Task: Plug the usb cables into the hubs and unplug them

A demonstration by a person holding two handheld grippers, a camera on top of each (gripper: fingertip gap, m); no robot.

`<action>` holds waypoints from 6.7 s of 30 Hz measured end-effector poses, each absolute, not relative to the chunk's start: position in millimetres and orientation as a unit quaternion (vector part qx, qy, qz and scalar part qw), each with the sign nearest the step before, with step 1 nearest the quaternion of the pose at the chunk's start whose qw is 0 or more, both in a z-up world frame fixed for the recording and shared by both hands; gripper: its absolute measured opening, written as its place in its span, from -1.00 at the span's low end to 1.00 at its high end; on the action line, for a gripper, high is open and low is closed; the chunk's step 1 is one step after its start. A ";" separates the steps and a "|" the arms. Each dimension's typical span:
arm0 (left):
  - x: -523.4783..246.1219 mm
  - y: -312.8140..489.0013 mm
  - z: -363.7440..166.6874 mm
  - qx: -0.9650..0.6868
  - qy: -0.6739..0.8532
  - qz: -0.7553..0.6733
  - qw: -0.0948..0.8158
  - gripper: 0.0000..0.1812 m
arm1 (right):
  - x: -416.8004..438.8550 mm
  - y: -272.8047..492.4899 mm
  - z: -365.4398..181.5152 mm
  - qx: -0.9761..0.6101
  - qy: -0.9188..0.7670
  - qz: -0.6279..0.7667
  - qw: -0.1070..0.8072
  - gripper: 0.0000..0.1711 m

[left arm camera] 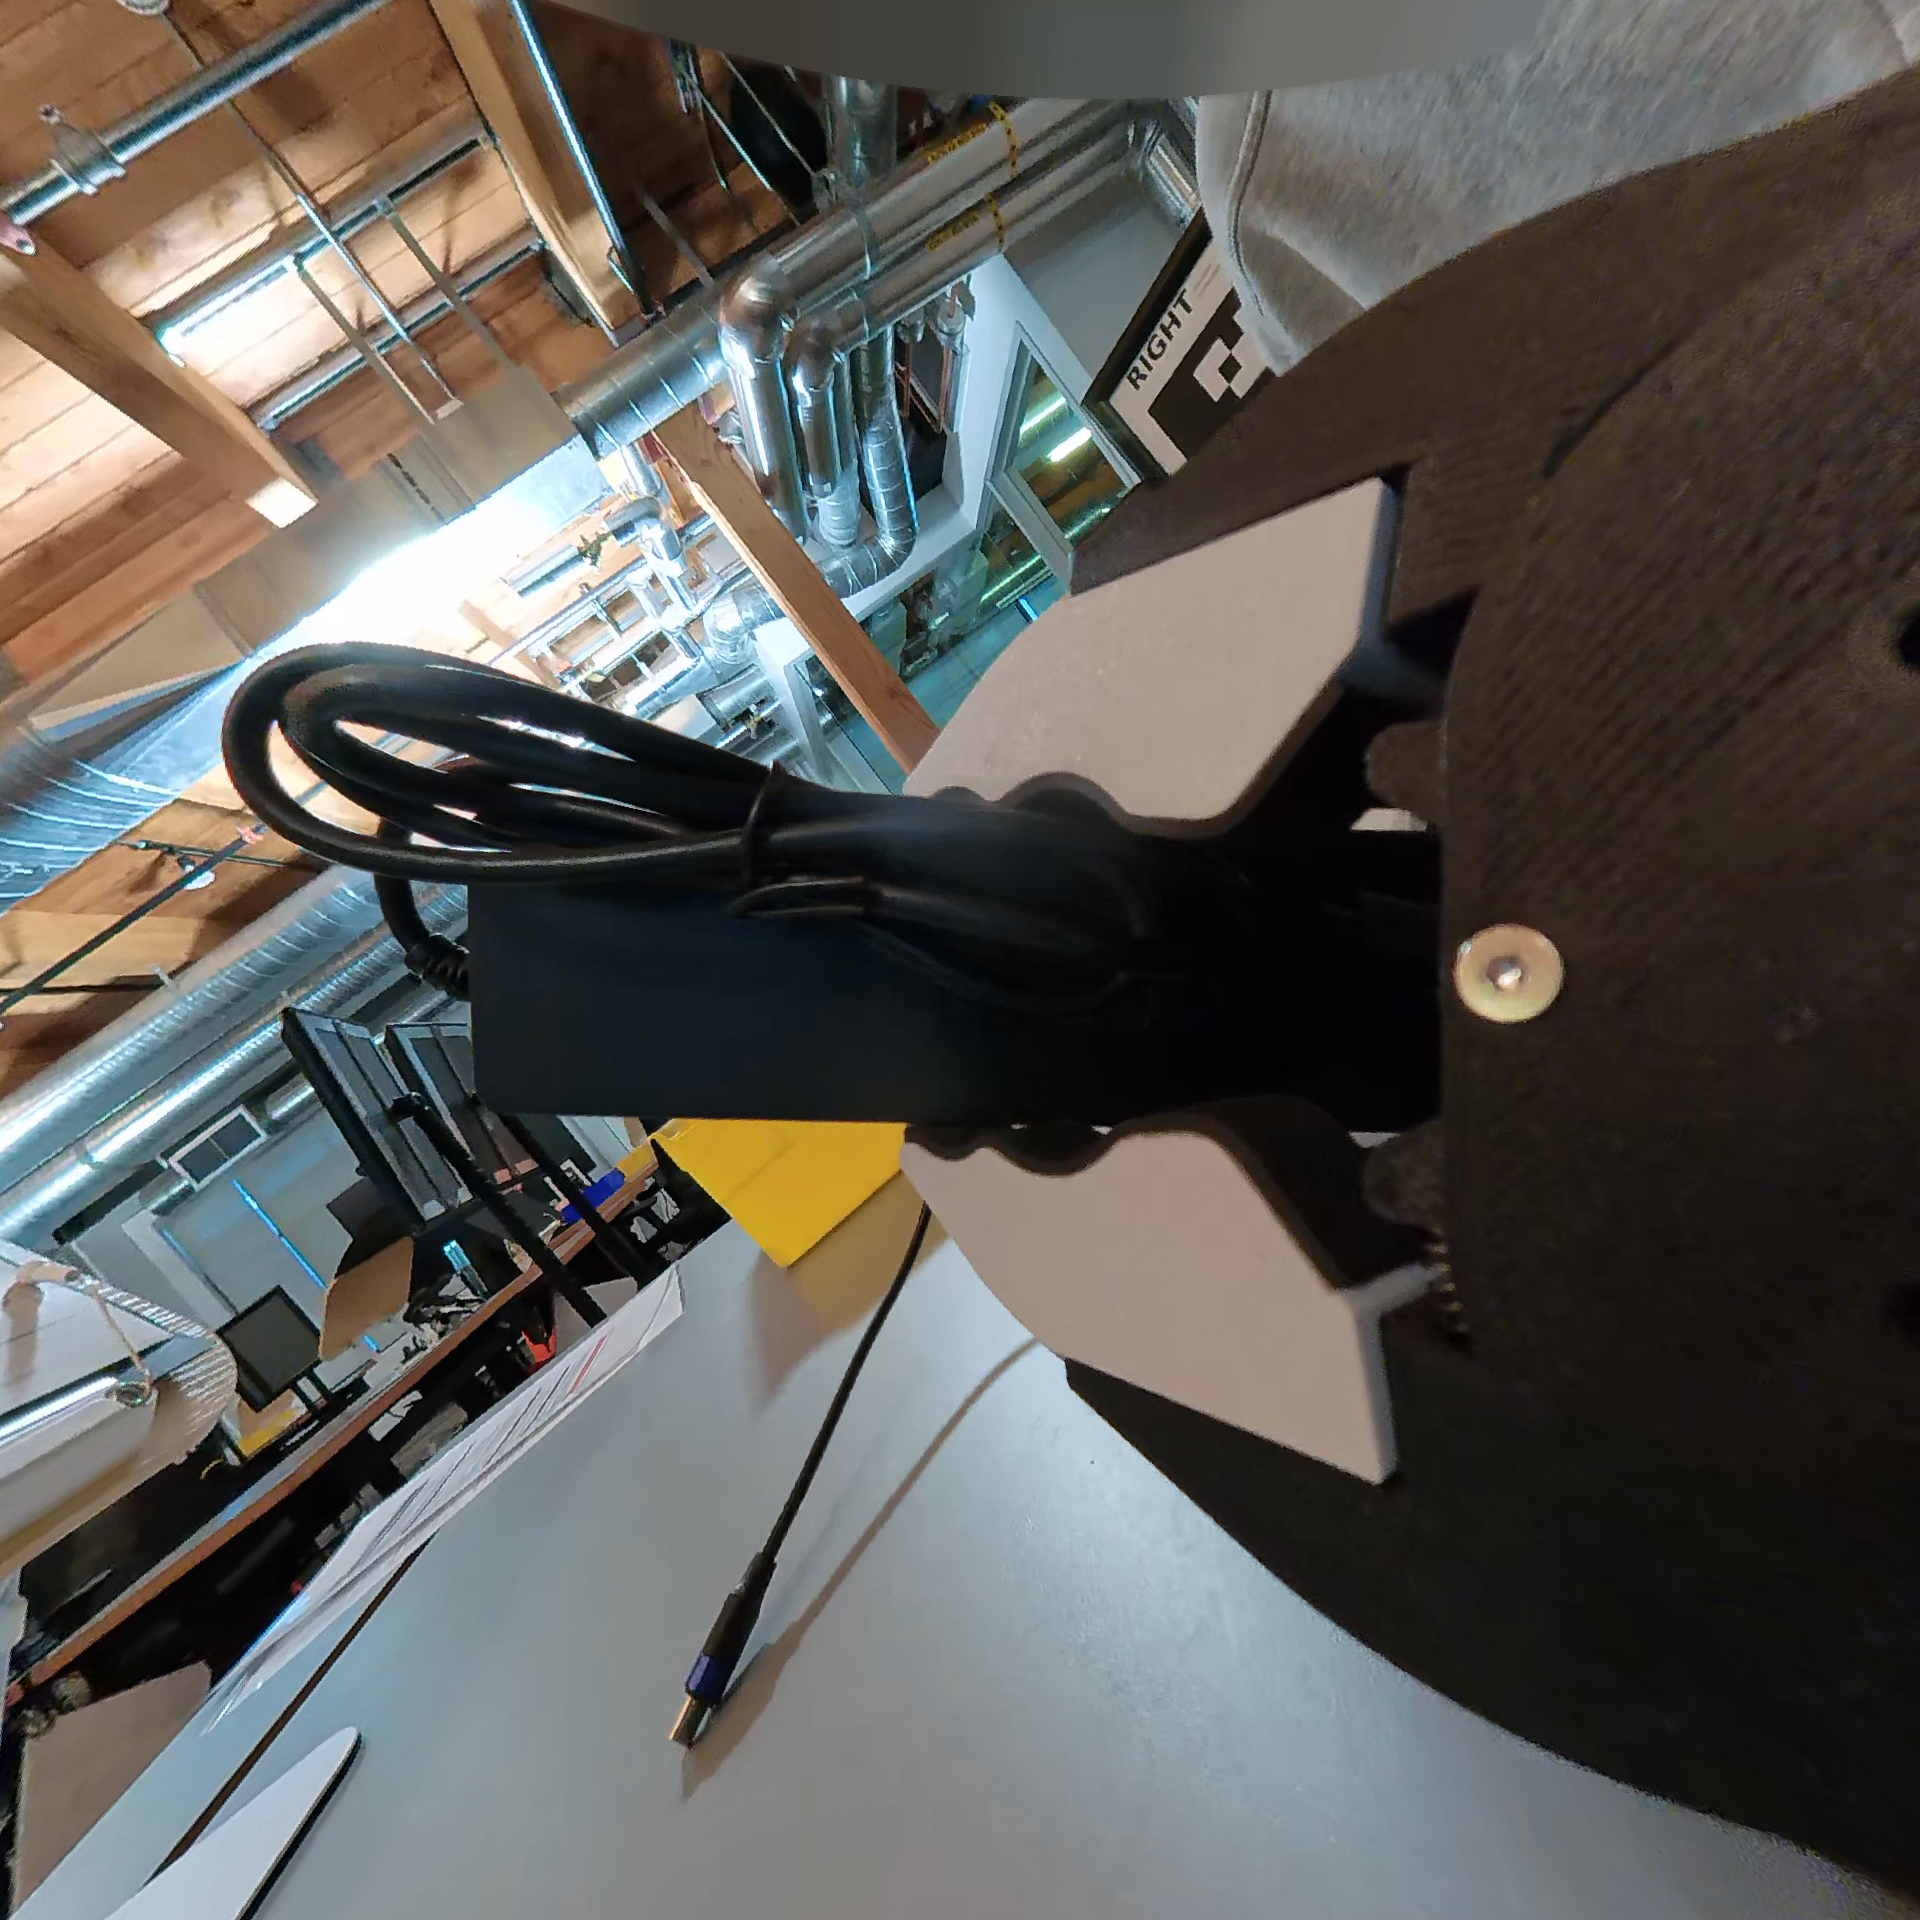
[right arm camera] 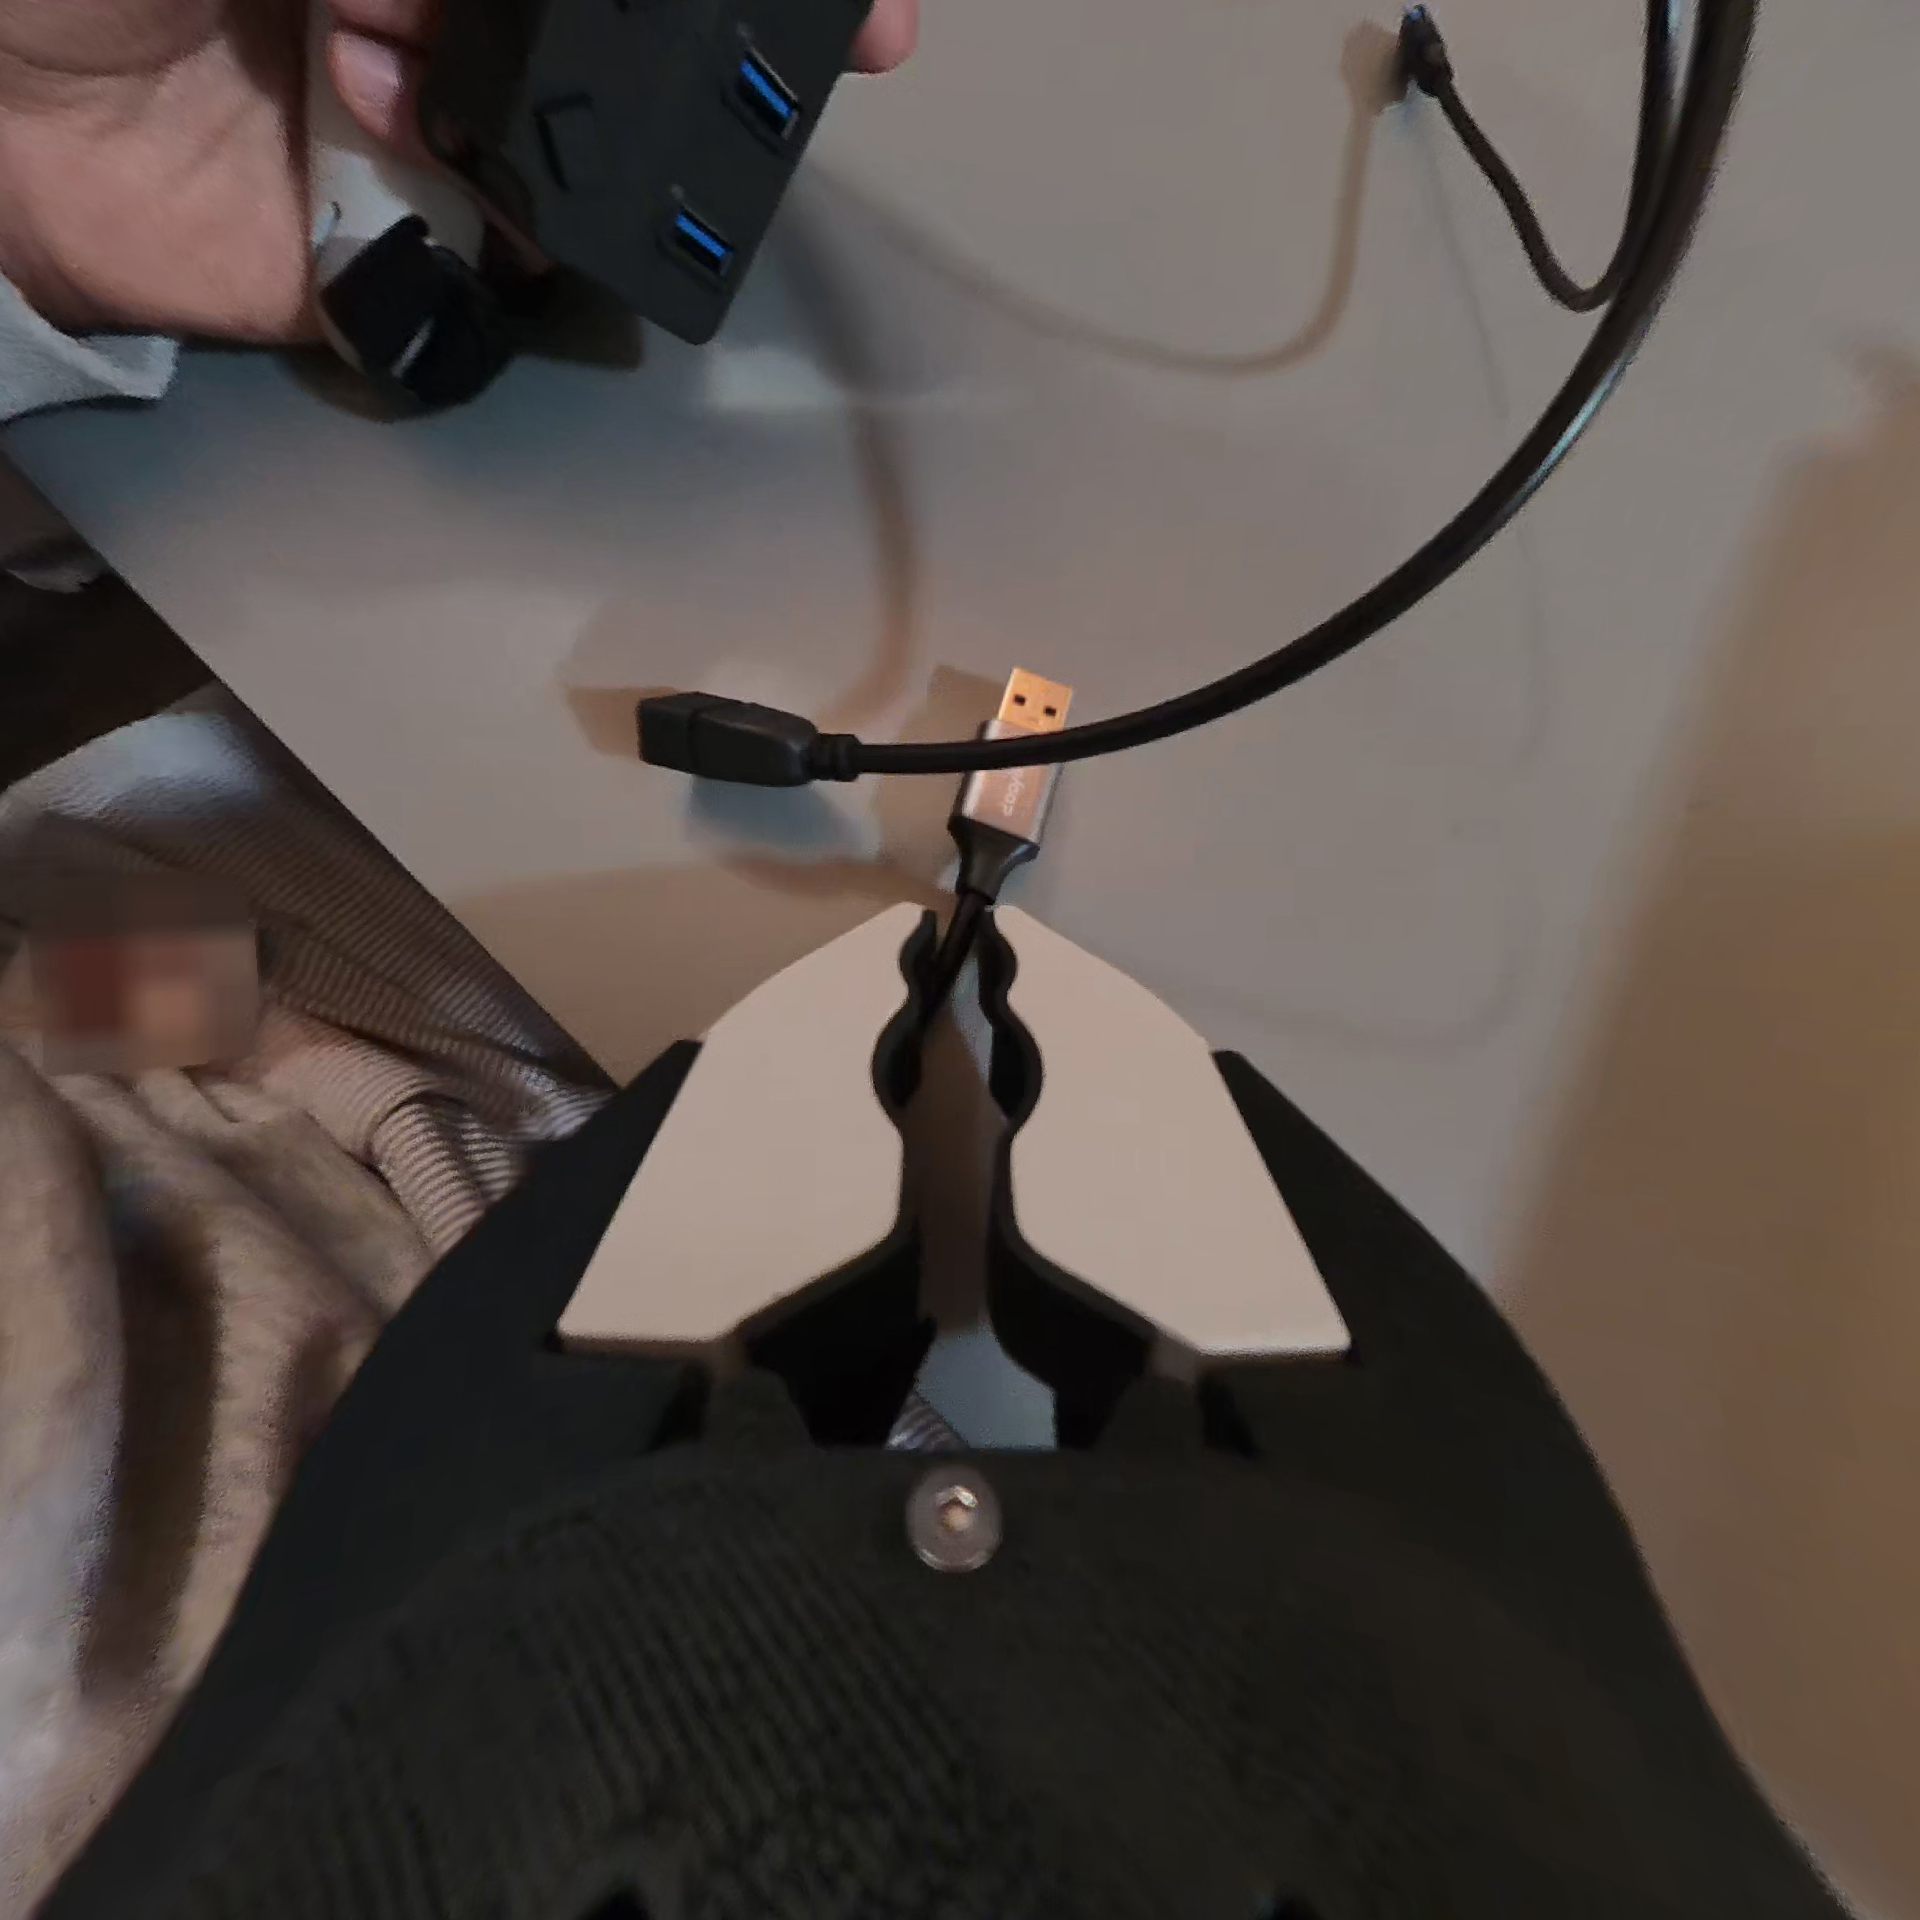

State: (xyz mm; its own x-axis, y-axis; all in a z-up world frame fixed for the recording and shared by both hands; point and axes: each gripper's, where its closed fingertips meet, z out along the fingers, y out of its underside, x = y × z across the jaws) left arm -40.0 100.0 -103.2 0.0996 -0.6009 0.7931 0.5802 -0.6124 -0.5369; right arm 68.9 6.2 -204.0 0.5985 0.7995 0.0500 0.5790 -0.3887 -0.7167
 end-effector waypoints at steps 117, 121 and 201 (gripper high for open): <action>30.4 33.1 -87.5 -0.569 0.263 -0.634 0.452 -0.40 | 57.2 32.7 -110.0 -0.784 -0.548 0.214 0.197 -0.95; 30.6 32.9 -87.5 -0.569 0.261 -0.637 0.450 -0.40 | 57.4 33.4 -107.4 -0.783 -0.546 0.220 0.201 -0.96; -4.5 76.6 -98.9 -0.623 0.129 -0.609 0.474 -0.40 | 77.9 42.6 -127.3 -0.803 -0.515 0.264 0.142 -0.95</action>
